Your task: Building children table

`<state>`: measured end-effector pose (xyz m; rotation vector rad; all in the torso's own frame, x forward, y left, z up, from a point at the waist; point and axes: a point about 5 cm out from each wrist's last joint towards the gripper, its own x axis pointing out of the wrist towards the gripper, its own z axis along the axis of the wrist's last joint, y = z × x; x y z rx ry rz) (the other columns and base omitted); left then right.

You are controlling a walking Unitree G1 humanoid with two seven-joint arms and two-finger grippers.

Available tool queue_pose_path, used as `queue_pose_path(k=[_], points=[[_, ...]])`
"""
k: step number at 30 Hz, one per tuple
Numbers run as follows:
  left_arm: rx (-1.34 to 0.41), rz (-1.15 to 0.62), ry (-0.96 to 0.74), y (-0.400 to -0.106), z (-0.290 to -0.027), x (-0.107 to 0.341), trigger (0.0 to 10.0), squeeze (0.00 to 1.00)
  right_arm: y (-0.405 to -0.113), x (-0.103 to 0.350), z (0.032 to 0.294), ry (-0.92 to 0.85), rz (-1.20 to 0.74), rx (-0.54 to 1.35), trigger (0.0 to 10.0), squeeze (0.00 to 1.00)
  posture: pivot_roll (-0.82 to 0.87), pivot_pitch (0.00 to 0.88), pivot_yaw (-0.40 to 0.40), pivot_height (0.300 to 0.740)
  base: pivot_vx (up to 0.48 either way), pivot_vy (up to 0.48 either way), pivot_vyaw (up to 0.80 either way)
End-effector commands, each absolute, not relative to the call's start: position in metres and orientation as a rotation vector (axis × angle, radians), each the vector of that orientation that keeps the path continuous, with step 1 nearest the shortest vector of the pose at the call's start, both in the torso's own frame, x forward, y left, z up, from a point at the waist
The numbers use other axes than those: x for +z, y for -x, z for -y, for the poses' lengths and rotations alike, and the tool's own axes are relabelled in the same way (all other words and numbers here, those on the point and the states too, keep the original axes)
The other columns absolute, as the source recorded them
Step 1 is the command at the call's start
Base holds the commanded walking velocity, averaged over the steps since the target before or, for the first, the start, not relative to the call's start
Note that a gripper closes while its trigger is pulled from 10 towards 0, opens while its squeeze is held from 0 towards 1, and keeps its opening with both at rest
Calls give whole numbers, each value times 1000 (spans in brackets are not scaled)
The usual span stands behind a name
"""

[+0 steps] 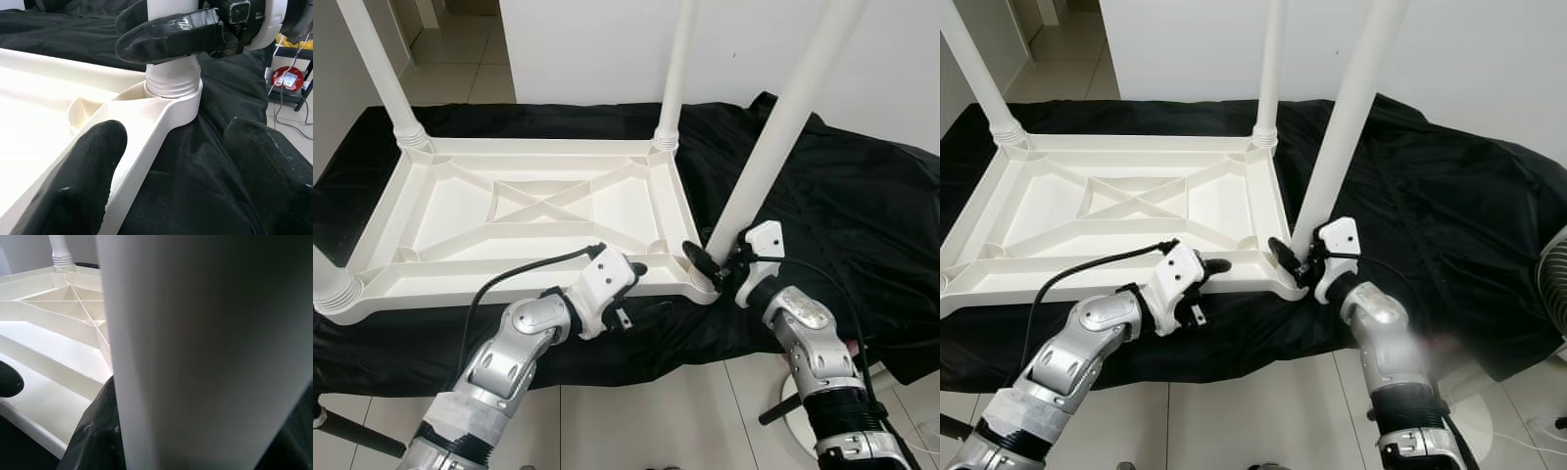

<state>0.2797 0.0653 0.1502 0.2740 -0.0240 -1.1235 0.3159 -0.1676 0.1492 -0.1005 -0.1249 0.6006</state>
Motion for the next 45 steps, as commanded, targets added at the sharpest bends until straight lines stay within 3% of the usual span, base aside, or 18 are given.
queue_pose_path(k=[1, 3, 4, 18, 31, 38, 39, 45], points=[[-1106, 16, -277, -281, -67, 150, 10000, 0, -313, 137, 168, 93, 70, 615, 7451, 0, -63, 84, -32, 740, 0, 0, 0], [-1106, 16, -277, -281, -67, 150, 10000, 0, -313, 137, 169, 88, 70, 606, 7451, 0, -63, 84, -32, 740, 0, 0, 0], [-1105, 16, -278, -281, -67, 150, 10000, 0, -314, 138, 170, 62, 65, 549, 10000, 0, -61, 85, -29, 740, 0, 0, 0], [-1107, 9, -280, -281, -69, 150, 10000, 0, -306, 138, 149, -105, 57, 128, 10000, 0, -63, 91, -26, 740, 0, 0, 0], [-1104, 10, -282, -281, -69, 151, 10000, 0, -298, 132, 118, -180, 38, -87, 10000, 0, -55, 89, -22, 740, 0, 0, 0], [-1103, 12, -283, -282, -69, 151, 10000, 0, -299, 136, 119, -172, 46, -122, 10000, 0, -55, 89, -23, 740, 0, 0, 0], [-1103, 12, -284, -282, -69, 151, 10000, 0, -299, 138, 120, -182, 53, -108, 10000, 1000, -56, 87, -24, 740, 0, 0, 0], [-1096, 12, -281, -282, -69, 150, 10000, 0, -297, 142, 123, -186, 116, 2, 10000, 1000, -55, 84, -31, 740, 0, 0, 0]])
